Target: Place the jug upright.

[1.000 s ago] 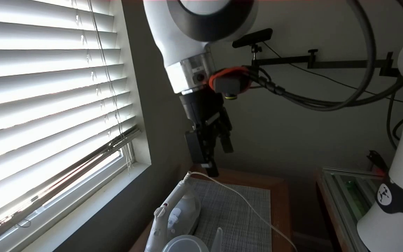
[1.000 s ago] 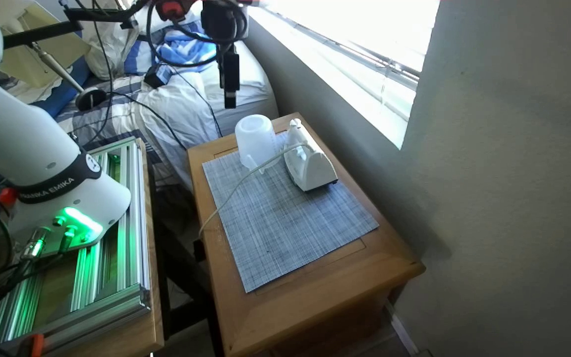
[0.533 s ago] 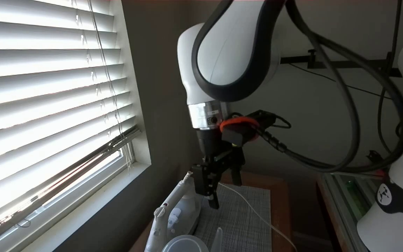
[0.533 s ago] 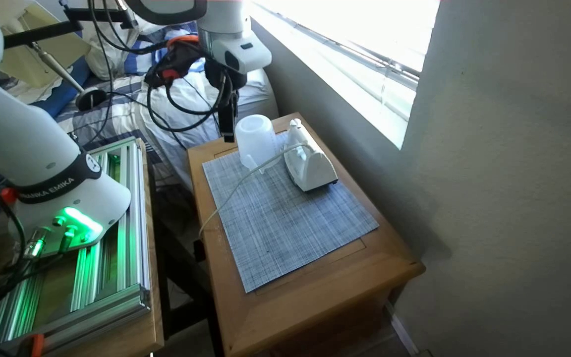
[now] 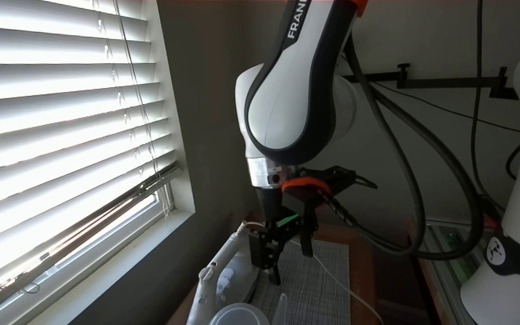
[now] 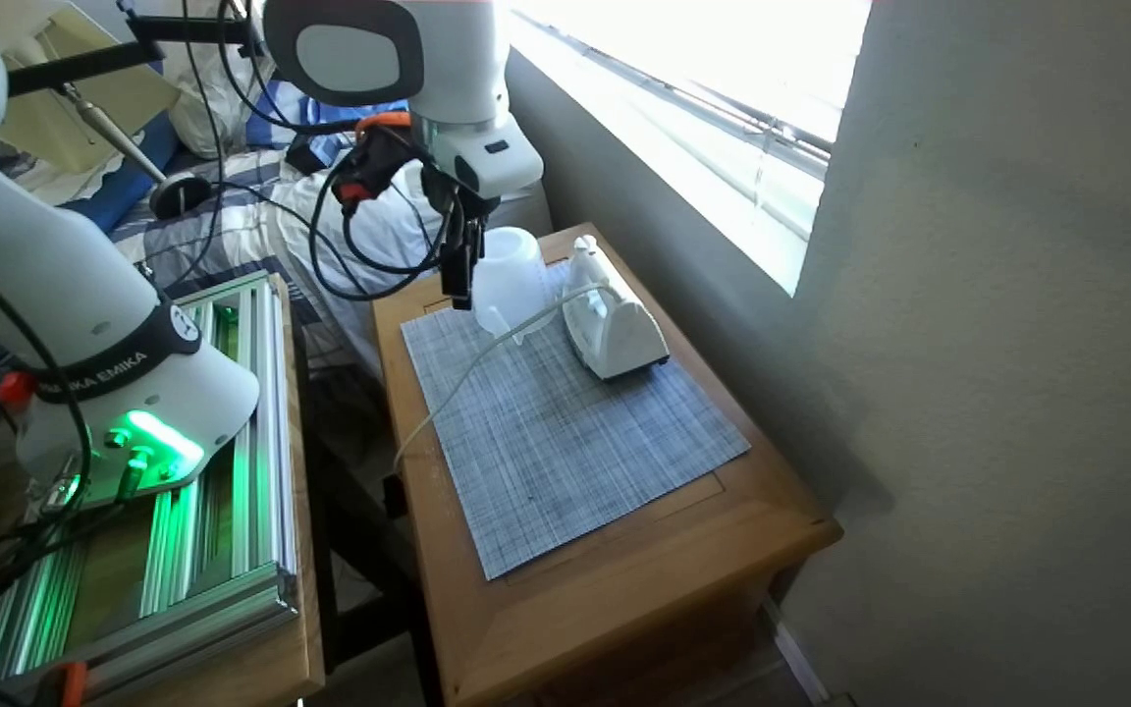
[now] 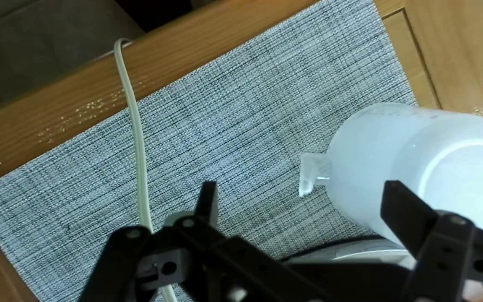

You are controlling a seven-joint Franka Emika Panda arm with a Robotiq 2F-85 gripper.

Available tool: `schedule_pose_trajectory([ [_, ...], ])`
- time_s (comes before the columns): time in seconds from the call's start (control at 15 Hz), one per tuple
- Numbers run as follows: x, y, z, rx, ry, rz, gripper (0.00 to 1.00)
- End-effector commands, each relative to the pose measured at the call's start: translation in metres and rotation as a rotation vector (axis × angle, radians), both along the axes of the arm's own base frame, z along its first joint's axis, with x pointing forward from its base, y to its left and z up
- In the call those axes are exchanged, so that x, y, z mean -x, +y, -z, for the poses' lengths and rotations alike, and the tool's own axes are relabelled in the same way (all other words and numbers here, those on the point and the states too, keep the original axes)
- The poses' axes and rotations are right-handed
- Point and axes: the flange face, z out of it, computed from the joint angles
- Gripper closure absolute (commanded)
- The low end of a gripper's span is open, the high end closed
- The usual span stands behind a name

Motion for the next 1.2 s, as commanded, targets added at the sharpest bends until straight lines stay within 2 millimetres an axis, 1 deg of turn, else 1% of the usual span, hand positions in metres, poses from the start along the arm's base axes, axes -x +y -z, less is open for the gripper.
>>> schedule_pose_trajectory([
  [0.0,-0.001,-0.003,0.005,-0.031,0.018,0.035,0.0],
  [0.2,0.002,-0.005,0.012,-0.051,0.031,0.118,0.0],
  [0.67,0.014,-0.018,0.033,-0.051,0.075,0.396,0.0],
  [1.0,0.021,-0.032,0.048,-0.139,0.078,0.596,0.0],
  [1.07,0.022,-0.034,0.051,-0.161,0.077,0.624,0.03],
  [1.13,0.023,-0.037,0.054,-0.181,0.075,0.649,0.1],
])
